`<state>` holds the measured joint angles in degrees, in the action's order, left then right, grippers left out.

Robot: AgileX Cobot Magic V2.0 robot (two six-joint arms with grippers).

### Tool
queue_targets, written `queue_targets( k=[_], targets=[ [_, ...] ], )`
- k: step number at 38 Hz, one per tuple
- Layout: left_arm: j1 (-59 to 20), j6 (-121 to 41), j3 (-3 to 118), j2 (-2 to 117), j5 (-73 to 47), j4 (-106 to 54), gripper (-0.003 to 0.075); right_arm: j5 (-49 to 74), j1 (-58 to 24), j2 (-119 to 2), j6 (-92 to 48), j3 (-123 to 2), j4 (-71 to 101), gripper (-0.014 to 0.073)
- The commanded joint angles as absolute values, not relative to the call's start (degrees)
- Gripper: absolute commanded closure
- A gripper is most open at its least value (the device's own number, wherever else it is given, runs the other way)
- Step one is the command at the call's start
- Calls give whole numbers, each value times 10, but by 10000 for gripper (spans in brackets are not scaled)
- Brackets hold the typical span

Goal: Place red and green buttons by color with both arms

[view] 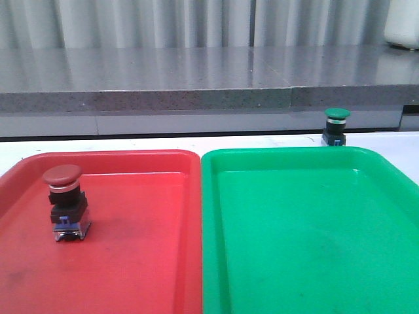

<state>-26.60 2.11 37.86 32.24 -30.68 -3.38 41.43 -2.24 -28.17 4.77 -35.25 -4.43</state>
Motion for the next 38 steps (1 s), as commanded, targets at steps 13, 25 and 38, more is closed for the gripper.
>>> queue_targets(
  k=[13,25,38],
  targets=[
    [-270,20,395,323,-265,-41,115,349,-21,-428,23,-401,-51,-48],
    [-270,20,395,323,-265,-41,115,331,-74,-622,5,-533,-19,-48],
    [-270,20,395,323,-265,-41,115,322,-77,-838,7,-705,-8,-48]
  ],
)
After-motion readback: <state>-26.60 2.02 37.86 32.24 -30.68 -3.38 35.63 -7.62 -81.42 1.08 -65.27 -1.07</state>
